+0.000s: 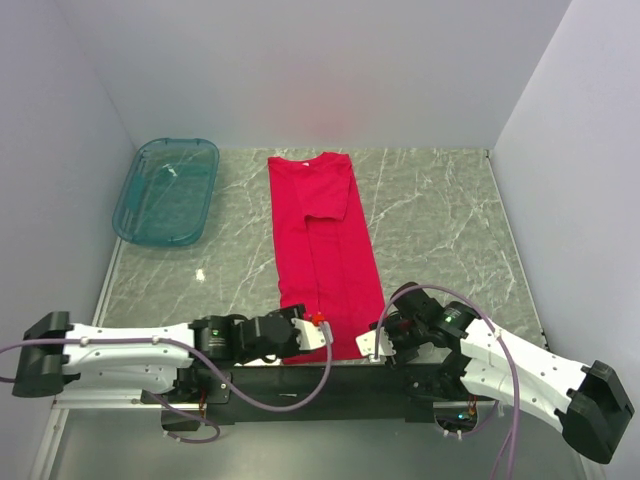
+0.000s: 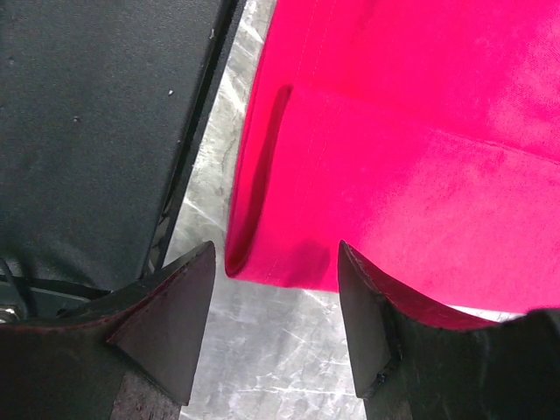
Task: Fold and stack the t-shirts
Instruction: Fold the tshirt
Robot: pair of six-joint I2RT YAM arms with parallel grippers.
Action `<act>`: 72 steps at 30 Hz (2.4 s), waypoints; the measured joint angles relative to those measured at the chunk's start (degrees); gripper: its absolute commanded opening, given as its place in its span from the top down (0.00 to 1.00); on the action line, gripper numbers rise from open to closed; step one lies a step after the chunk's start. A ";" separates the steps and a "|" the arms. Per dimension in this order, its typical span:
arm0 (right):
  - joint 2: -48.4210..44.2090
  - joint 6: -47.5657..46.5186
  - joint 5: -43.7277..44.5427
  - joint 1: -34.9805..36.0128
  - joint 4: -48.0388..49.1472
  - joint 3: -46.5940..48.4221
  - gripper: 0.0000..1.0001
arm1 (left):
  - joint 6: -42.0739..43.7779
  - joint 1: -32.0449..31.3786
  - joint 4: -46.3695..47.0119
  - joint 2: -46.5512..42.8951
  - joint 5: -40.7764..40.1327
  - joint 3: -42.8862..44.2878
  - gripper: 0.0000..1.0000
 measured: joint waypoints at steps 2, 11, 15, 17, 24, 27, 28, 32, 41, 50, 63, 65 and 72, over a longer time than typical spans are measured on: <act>-0.17 0.09 -0.28 0.00 -0.26 0.04 0.35 | -0.72 -0.20 -1.33 -3.04 0.72 1.55 0.40; -0.02 0.09 -1.14 0.00 -2.36 1.16 0.35 | -0.63 -0.83 -6.86 4.76 6.69 4.61 0.40; -0.04 0.31 -1.27 0.00 -2.45 1.31 0.35 | 0.22 -2.12 -6.32 12.44 8.41 3.41 0.42; -0.31 0.55 -1.29 0.00 -2.45 1.31 0.35 | 0.68 -2.25 -5.51 13.90 8.76 2.40 0.43; -0.83 1.33 -1.27 0.00 -2.36 1.31 0.35 | 0.92 -2.29 -2.36 14.58 9.31 0.55 0.44; -0.79 1.40 -1.20 0.00 -2.21 1.31 0.35 | 0.94 -2.29 -2.10 14.58 9.70 0.48 0.45; -0.72 1.42 -1.18 0.00 -2.14 1.31 0.35 | 0.98 -2.29 -1.99 14.64 9.84 0.48 0.45; -0.50 1.60 -1.14 0.00 -1.86 1.31 0.35 | 1.20 -2.36 -0.90 16.15 10.01 0.57 0.47; -0.57 2.03 -1.07 -0.07 -1.64 1.31 0.35 | 1.97 -2.40 1.97 18.49 10.16 0.94 0.79; 1.46 3.58 1.03 -0.31 0.61 1.27 0.38 | 2.60 -2.40 2.14 17.79 9.38 0.33 0.97; 1.62 2.75 -0.35 -0.37 -1.46 1.42 0.41 | 2.54 -2.40 1.68 16.65 9.31 -0.15 0.97; 2.12 2.23 -0.90 -0.37 -2.27 1.77 0.41 | 2.54 -2.40 1.68 16.37 9.18 -0.15 0.97; 7.45 1.79 -1.11 -0.35 -1.44 2.08 0.42 | 2.38 -2.40 1.64 15.63 9.14 -0.17 0.97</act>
